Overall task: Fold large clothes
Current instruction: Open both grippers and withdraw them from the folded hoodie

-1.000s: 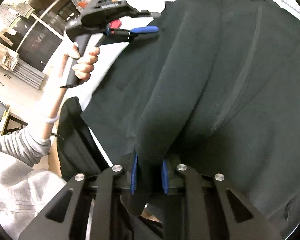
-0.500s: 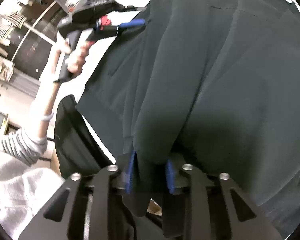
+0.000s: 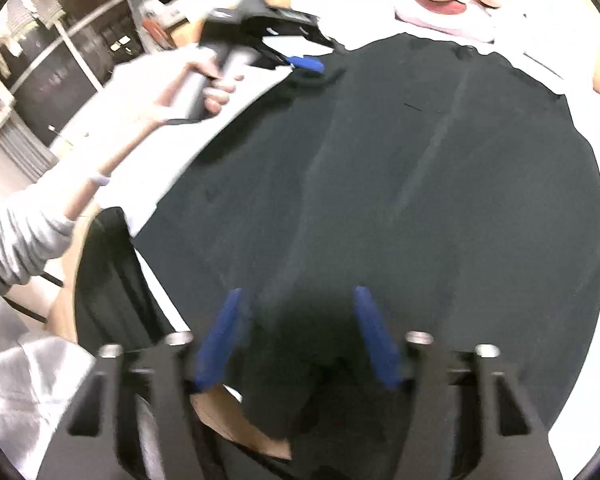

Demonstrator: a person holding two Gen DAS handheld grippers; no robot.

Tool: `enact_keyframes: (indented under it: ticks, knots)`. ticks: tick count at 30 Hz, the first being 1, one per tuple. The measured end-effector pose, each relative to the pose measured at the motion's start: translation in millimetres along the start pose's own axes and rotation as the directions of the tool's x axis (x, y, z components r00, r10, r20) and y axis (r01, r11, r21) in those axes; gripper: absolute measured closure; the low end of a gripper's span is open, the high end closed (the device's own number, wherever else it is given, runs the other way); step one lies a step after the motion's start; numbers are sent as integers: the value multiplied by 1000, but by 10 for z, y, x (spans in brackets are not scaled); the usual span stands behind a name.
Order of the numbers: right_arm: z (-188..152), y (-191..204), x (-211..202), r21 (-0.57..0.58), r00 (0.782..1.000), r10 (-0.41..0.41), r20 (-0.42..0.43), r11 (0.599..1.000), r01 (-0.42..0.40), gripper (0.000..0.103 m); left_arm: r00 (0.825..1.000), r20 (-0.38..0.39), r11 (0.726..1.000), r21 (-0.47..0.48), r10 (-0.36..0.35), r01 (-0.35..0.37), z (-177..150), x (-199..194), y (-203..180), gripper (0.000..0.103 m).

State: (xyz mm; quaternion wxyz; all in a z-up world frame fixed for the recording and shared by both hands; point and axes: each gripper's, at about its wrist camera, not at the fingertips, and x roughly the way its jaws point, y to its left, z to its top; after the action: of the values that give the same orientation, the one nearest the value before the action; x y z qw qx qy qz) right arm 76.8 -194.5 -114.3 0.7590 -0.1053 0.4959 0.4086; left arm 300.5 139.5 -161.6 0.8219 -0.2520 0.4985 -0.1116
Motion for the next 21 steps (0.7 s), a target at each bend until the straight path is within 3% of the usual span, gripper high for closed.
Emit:
enact_keyframes:
  ticks: [2, 4, 6, 7, 8, 10, 14, 17, 21]
  knots:
    - [-48, 31, 179, -25, 999, -21, -48, 999, 20, 58, 1000, -28, 1000, -12, 5, -6, 0, 108, 115, 47]
    - [-86, 81, 297, -85, 990, -117, -82, 990, 110, 58, 999, -22, 999, -37, -32, 31, 1, 60, 197, 48]
    - [-58, 309, 275, -169, 979, -198, -36, 967, 190, 56, 999, 9, 998, -60, -34, 34, -23, -142, 228, 46]
    - [-49, 408, 244, -203, 978, -208, -8, 958, 202, 46, 999, 30, 998, -47, -35, 36, -42, -244, 231, 43]
    - [-41, 530, 204, -234, 978, -207, 29, 950, 207, 28, 998, 56, 999, -25, -31, 32, -72, -370, 223, 36]
    - [5, 851, 141, -302, 979, -165, 121, 933, 194, 19, 994, 107, 1000, 10, 5, -6, -160, -650, 239, 26]
    - [82, 1400, 351, -418, 977, -104, 185, 892, 174, 20, 982, 176, 998, -3, 64, -64, -341, -1179, 418, 20]
    - [135, 1714, 641, -436, 981, -59, 186, 890, 136, 20, 972, 223, 997, -45, 79, -70, -518, -1554, 647, 17]
    - [11, 2126, 943, -510, 963, -100, 248, 832, 218, 20, 956, 277, 992, -105, 100, -74, -804, -1927, 959, 16]
